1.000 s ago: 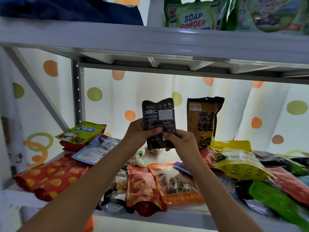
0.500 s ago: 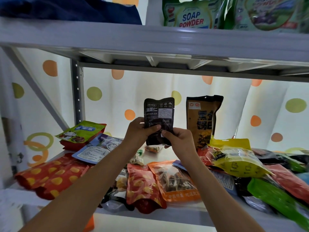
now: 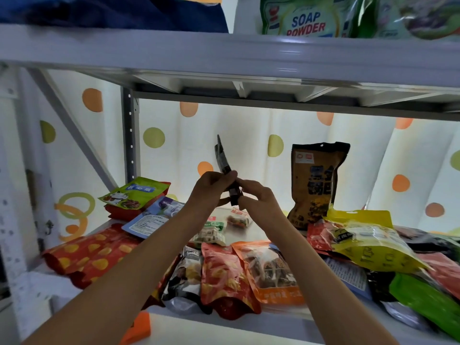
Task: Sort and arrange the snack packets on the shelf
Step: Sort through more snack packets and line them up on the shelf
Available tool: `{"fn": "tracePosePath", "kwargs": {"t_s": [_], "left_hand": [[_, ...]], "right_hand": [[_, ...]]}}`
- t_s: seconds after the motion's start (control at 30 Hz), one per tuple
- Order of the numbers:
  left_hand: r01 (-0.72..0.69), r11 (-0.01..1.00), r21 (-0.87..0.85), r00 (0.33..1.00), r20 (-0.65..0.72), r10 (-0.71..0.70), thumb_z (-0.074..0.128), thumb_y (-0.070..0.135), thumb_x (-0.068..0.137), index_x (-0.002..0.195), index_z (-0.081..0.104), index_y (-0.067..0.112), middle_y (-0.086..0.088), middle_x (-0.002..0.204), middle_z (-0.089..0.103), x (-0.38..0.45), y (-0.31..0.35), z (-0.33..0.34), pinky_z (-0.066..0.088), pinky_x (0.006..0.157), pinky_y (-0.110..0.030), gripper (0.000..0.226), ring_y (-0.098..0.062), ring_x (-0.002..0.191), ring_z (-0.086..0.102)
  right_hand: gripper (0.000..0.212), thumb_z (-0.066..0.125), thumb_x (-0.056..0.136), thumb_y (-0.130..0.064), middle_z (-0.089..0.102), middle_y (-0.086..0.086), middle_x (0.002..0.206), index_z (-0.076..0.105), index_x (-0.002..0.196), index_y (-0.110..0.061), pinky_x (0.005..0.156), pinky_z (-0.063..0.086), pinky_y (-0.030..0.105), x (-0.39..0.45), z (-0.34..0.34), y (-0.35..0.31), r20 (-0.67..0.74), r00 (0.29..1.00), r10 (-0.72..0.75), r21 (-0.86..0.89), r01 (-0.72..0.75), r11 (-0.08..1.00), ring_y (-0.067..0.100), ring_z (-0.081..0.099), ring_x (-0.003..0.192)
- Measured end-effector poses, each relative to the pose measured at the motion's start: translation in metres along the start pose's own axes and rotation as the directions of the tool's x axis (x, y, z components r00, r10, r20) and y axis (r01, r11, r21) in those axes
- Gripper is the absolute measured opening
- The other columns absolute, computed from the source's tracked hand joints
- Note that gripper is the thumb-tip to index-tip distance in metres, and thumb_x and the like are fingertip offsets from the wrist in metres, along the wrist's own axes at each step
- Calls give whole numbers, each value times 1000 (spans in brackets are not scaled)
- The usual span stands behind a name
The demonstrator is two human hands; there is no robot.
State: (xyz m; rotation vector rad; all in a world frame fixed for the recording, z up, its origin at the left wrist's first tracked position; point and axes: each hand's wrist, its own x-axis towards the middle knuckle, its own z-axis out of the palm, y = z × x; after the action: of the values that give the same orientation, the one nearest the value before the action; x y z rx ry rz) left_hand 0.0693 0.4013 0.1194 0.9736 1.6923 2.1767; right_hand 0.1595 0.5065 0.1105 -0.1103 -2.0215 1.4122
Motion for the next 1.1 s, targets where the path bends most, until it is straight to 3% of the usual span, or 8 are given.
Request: {"fn": "tracePosePath", "kwargs": {"t_s": [0.1, 0.23, 0.33, 0.47, 0.67, 0.87, 0.97, 1.1], "left_hand": [[19, 996, 92, 997, -74, -12, 68, 16, 89, 101, 56, -1, -21, 105, 64, 4, -3, -10, 60, 76, -42, 24, -32, 93, 68], [90, 995, 53, 987, -137, -82, 55, 6, 94, 102, 62, 2, -18, 97, 67, 7, -3, -24, 56, 56, -27, 12, -25, 80, 67], [101, 991, 85, 986, -145, -88, 57, 9, 95, 99, 68, 7, -13, 89, 70, 8, -6, -36, 57, 64, -30, 12, -22, 71, 68], [43, 953, 301, 992, -127, -5, 57, 16, 97, 100, 70, 7, -13, 92, 73, 15, -11, -59, 58, 79, -40, 16, -26, 82, 70], [71, 789, 610, 992, -124, 7, 64, 22, 93, 91, 69, -3, -23, 88, 70, 27, -17, -89, 55, 76, -49, 25, -37, 85, 68], [221, 493, 842, 975, -186, -119, 73, 28, 86, 64, 48, 11, -9, 63, 40, 32, -37, -102, 32, 57, -31, 37, -24, 60, 42], [237, 346, 908, 968, -188, -167, 75, 32, 82, 79, 59, 9, -6, 73, 53, 31, -39, -100, 35, 56, -29, 29, -19, 65, 49], [217, 318, 923, 966, -156, -205, 75, 21, 82, 116, 59, 3, -12, 110, 63, 35, -45, -98, 48, 78, -33, 42, -25, 97, 60]], "right_hand": [[57, 47, 75, 15, 61, 0, 119, 71, 103, -28, 75, 45, 21, 3, 6, 2, 61, 998, 10, 24, -12, 1000, 13, 59, 108], [47, 55, 77, 14, 66, 0, 116, 74, 101, -22, 87, 54, 34, 14, 15, 10, -23, 999, -26, 27, 26, 999, 18, 62, 112], [43, 62, 83, 5, 63, 3, 123, 66, 112, -27, 96, 53, 43, 24, 19, 14, -53, 998, 29, 19, -28, 999, 21, 61, 113], [47, 68, 83, 2, 63, 20, 115, 59, 123, -22, 78, 60, 51, 28, 23, 15, 117, 968, 222, 190, -241, 952, 32, 67, 97], [38, 74, 80, 4, 68, 29, 102, 61, 114, -7, 66, 61, 48, 38, 42, 22, 142, 944, 299, 201, -323, 925, 41, 71, 87], [26, 70, 84, 4, 62, 25, 92, 60, 108, 4, 79, 59, 53, 42, 59, 44, 286, 840, 462, 70, -499, 864, 35, 67, 77], [15, 64, 91, -1, 64, 17, 93, 61, 105, -3, 73, 60, 33, 41, 62, 53, 328, 831, 449, -109, -439, 892, 24, 66, 76], [10, 62, 90, 1, 66, 20, 90, 64, 100, -1, 72, 62, 37, 49, 60, 59, 285, 839, 463, -207, -418, 885, 28, 68, 76]]}}
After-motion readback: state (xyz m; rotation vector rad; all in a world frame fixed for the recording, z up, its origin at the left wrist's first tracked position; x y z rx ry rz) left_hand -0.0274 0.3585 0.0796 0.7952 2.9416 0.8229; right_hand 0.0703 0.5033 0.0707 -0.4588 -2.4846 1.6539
